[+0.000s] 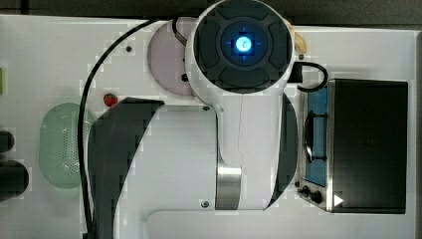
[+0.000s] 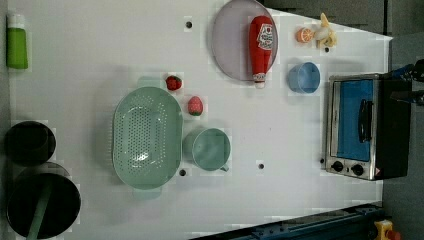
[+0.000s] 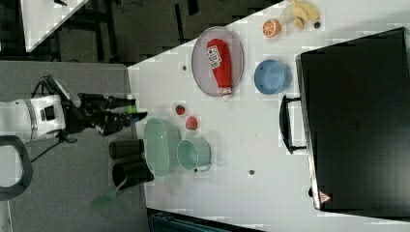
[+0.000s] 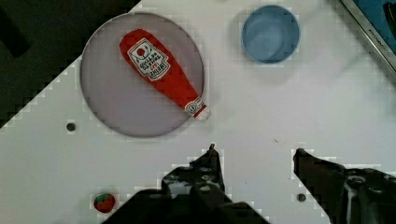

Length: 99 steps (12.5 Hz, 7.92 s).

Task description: Pick ketchup from plate and place it on table.

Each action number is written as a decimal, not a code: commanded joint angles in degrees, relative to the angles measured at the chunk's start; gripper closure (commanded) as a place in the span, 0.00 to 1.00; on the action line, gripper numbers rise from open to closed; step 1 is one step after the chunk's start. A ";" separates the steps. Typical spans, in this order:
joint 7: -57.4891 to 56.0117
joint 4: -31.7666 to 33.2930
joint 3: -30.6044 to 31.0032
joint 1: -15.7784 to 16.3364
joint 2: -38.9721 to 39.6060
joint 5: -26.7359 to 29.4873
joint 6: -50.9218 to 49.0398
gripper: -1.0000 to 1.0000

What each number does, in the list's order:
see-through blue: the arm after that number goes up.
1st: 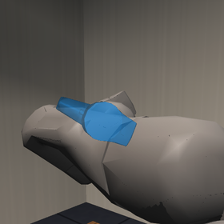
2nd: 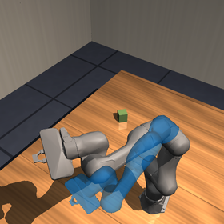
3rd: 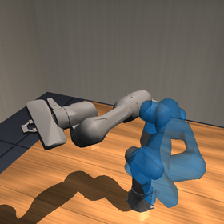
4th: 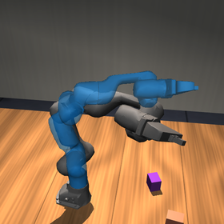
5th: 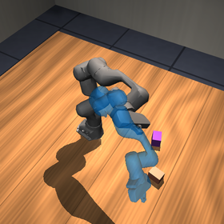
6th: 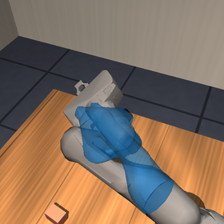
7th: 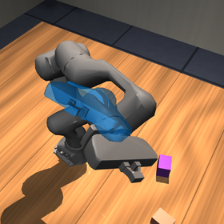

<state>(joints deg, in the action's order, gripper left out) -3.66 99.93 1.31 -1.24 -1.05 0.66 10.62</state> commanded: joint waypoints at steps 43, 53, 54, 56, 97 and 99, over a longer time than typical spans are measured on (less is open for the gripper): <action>-29.85 -16.99 4.90 -0.42 51.70 -5.75 37.33 0.28; -29.35 -16.90 4.97 -1.97 37.79 -4.13 23.51 0.36; -29.30 -16.63 4.95 -2.61 35.06 -3.02 19.49 0.36; -29.21 -14.40 4.83 -4.41 29.39 -0.59 13.02 0.36; 2.63 -1.20 6.71 -9.10 -1.44 -0.13 -5.77 0.00; 2.63 -3.29 6.38 -9.16 -1.45 -0.32 -9.85 0.00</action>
